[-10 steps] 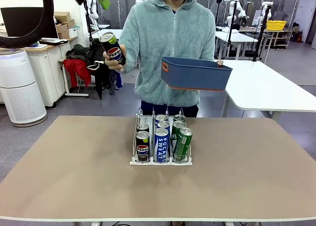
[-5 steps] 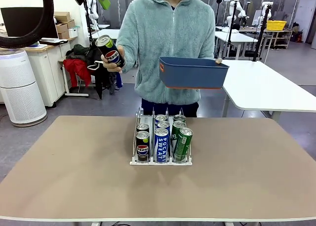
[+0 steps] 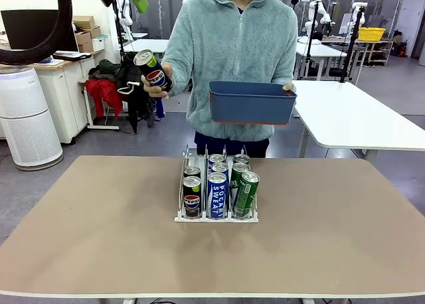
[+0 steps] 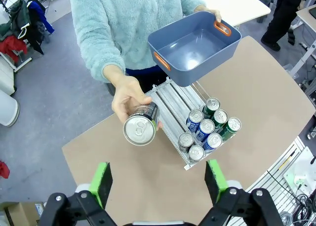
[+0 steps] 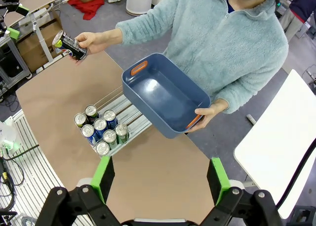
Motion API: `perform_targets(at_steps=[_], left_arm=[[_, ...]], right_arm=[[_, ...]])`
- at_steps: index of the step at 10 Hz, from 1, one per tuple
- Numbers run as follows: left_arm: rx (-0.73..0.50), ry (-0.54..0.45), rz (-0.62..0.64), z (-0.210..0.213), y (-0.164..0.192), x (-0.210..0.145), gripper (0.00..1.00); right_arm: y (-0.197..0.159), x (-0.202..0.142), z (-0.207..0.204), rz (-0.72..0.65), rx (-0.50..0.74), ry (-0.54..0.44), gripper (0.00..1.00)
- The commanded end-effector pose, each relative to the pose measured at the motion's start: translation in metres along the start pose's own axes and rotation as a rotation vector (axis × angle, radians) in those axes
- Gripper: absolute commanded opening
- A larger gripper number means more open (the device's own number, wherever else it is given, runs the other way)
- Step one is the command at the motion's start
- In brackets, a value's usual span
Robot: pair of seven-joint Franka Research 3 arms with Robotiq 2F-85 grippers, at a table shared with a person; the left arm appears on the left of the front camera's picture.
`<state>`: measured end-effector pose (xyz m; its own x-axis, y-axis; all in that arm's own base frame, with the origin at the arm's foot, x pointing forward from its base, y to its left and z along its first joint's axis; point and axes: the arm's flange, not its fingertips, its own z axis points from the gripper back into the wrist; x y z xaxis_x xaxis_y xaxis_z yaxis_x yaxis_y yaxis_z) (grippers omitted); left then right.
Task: Fill the beverage cans into the dispenser.
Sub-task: Pick up the Pepsi coke handed by the human.
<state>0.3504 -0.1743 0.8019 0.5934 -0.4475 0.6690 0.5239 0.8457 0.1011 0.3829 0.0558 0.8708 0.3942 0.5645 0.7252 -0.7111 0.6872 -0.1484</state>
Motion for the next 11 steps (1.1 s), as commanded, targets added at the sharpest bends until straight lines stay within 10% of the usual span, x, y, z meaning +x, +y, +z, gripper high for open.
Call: perform_targets(at_steps=[1,11], left_arm=[[0.001,0.000,0.004,0.000,0.002,-0.001,1.00],[-0.130,0.096,-0.088,-0.051,0.029,-0.028,1.00]], right_arm=[[0.001,0.000,0.000,0.012,0.006,0.003,1.00],[0.001,0.000,0.000,0.012,0.006,0.003,1.00]])
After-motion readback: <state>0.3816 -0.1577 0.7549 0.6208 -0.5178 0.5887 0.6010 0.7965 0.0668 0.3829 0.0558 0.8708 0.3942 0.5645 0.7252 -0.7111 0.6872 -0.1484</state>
